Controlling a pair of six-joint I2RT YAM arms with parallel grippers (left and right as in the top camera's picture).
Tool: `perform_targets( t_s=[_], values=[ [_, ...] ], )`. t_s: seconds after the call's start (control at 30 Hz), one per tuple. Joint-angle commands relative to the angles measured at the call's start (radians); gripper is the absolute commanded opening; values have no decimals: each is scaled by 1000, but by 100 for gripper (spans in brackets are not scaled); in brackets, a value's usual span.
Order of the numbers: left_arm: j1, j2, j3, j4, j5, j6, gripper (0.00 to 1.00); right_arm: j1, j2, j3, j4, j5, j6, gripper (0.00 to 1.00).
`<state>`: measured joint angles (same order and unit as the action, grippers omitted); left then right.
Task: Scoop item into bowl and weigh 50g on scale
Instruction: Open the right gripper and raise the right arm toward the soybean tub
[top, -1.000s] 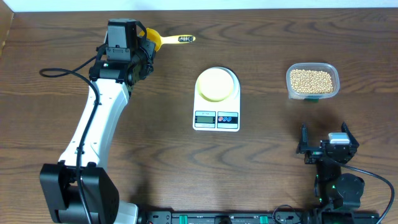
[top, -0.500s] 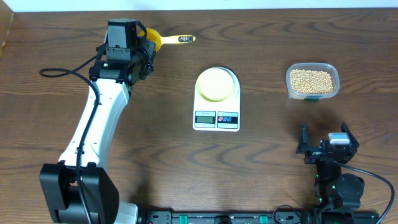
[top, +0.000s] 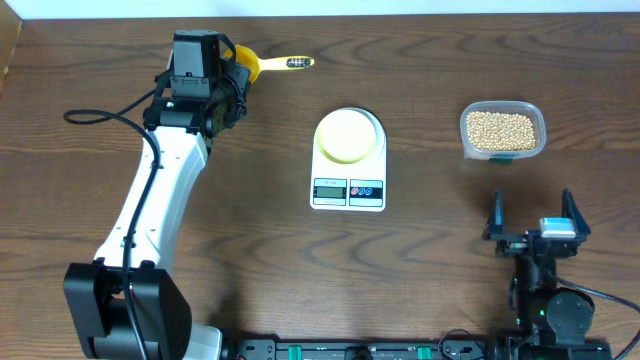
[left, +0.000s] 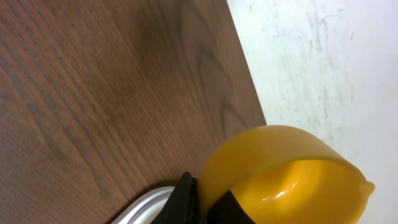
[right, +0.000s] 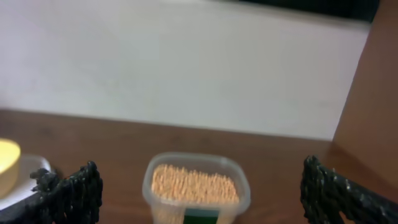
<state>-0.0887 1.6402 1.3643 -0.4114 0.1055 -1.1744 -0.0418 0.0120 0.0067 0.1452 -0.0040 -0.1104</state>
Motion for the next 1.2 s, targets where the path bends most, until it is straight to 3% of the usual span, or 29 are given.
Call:
perform_targets(
  t_s=[0.0,0.3,0.63,0.83,1.17],
  values=[
    [-1,10,-5,3,-13,13,8,3,-6,-1,51,13,-7,99],
    [-1,10,-5,10,-13,13,8,2,-6,0,188,153,-6,99],
    [-1,10,-5,23,-13,13,8,2,82,86,191,179,-8,99],
    [-1,10,-5,57,-13,13,8,-11,294,211,193,185,-30,99],
    [0,10,-5,70,-21,13,8,-57,818,557,206,31,-30,99]
  ],
)
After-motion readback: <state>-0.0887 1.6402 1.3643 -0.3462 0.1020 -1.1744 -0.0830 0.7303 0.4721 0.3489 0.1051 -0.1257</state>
